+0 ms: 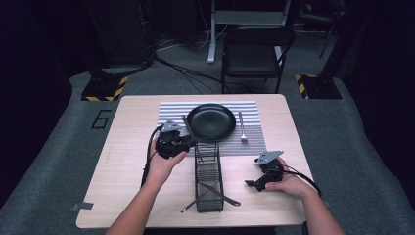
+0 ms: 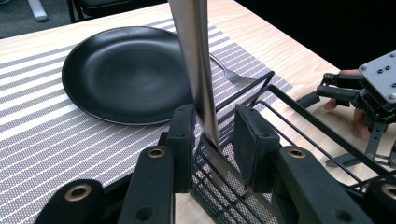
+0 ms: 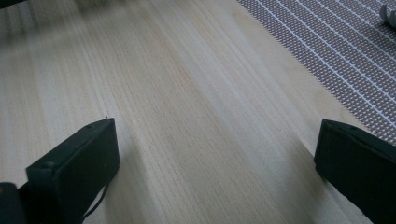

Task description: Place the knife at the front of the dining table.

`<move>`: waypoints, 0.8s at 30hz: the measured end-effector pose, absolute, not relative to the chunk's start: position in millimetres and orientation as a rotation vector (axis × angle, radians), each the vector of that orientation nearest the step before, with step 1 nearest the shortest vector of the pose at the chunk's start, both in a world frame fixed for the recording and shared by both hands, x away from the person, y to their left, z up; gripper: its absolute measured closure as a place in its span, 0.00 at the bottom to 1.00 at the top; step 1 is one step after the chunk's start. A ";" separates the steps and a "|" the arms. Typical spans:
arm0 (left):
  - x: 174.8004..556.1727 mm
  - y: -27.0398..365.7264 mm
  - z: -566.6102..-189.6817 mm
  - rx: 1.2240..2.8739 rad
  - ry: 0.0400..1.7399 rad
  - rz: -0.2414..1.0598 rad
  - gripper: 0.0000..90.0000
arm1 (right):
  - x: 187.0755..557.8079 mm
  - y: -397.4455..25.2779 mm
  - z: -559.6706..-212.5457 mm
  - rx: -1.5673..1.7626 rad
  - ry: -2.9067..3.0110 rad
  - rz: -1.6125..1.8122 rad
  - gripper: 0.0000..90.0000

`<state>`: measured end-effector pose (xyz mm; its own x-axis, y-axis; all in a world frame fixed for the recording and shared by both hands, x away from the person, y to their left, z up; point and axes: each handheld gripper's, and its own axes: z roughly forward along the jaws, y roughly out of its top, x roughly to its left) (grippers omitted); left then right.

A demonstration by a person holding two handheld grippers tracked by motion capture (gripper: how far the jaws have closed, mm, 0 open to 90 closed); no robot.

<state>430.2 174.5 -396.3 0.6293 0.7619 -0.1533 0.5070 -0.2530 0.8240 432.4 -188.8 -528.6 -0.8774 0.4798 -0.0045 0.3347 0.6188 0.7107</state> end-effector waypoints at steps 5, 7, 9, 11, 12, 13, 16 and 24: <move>433.2 173.0 -398.1 1.916 1.009 0.347 0.81 | 432.5 -188.8 -528.6 0.674 2.648 1.103 0.00; 434.9 172.1 -399.3 1.916 1.014 0.351 0.84 | 432.5 -188.8 -528.6 0.674 2.648 1.103 0.00; 435.0 172.1 -399.2 1.920 1.012 0.358 0.86 | 432.5 -188.8 -528.6 0.673 2.648 1.103 0.00; 435.1 172.1 -399.2 1.913 1.013 0.355 0.87 | 432.5 -188.8 -528.6 0.673 2.648 1.103 0.00; 435.1 172.1 -399.2 1.913 1.013 0.355 0.88 | 432.5 -188.8 -528.6 0.673 2.648 1.103 0.00; 434.7 171.4 -399.1 1.911 1.011 0.358 0.88 | 432.5 -188.8 -528.6 0.673 2.648 1.103 0.00; 433.4 170.5 -397.9 1.914 1.004 0.355 0.89 | 432.6 -188.8 -528.6 0.673 2.648 1.103 0.00; 429.1 166.5 -394.4 1.934 0.972 0.339 0.91 | 432.6 -188.8 -528.6 0.672 2.648 1.103 0.00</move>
